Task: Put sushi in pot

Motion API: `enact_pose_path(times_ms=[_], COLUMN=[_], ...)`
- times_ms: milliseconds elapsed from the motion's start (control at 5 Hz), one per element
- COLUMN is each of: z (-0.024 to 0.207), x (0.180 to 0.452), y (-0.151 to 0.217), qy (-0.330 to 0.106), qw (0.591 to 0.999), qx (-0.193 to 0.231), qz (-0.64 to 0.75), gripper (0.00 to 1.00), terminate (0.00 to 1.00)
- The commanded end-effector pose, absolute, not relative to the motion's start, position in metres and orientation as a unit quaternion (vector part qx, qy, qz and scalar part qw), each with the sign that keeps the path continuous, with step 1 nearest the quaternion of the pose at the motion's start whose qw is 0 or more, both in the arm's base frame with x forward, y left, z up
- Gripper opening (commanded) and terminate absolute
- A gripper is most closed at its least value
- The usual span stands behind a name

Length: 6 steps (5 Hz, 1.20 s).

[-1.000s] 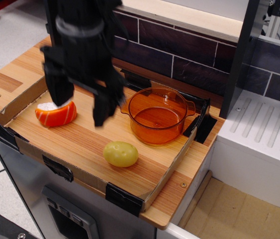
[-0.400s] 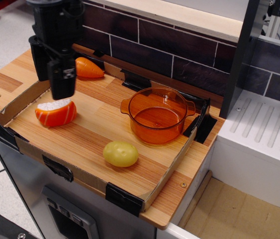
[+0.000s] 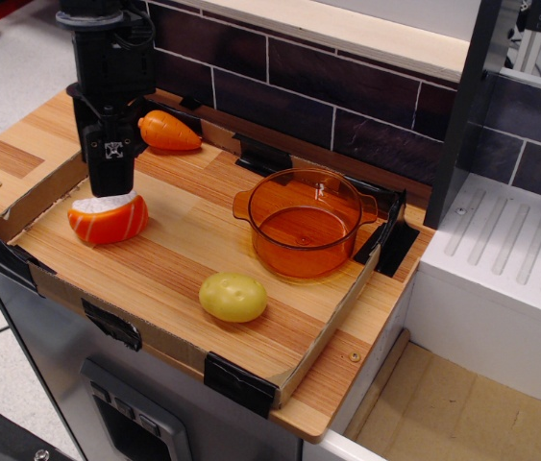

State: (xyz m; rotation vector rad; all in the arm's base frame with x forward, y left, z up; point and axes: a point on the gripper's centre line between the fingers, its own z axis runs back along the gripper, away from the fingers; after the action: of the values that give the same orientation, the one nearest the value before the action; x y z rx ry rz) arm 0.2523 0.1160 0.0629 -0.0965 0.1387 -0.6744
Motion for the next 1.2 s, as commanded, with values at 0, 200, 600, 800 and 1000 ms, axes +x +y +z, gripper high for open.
enact_pose_path(times_ms=[0,200,600,800,1000], z=[0.040,0.027,0.005,0.007,0.014], x=[0.260,0.259,0.259,0.259,0.260], y=[0.123,0.125,0.125,0.126,0.126], qy=[0.053,0.065,0.084,0.072,0.053], qw=[0.936,0.935,0.938,0.941,0.945], qx=[-0.008,-0.001,0.017,0.016,0.030], qz=[-0.349,-0.348,-0.336,-0.330,-0.321], gripper=[1.00,1.00,1.00,0.00,0.00], terminate=[0.00,0.00,0.00,0.00,0.00])
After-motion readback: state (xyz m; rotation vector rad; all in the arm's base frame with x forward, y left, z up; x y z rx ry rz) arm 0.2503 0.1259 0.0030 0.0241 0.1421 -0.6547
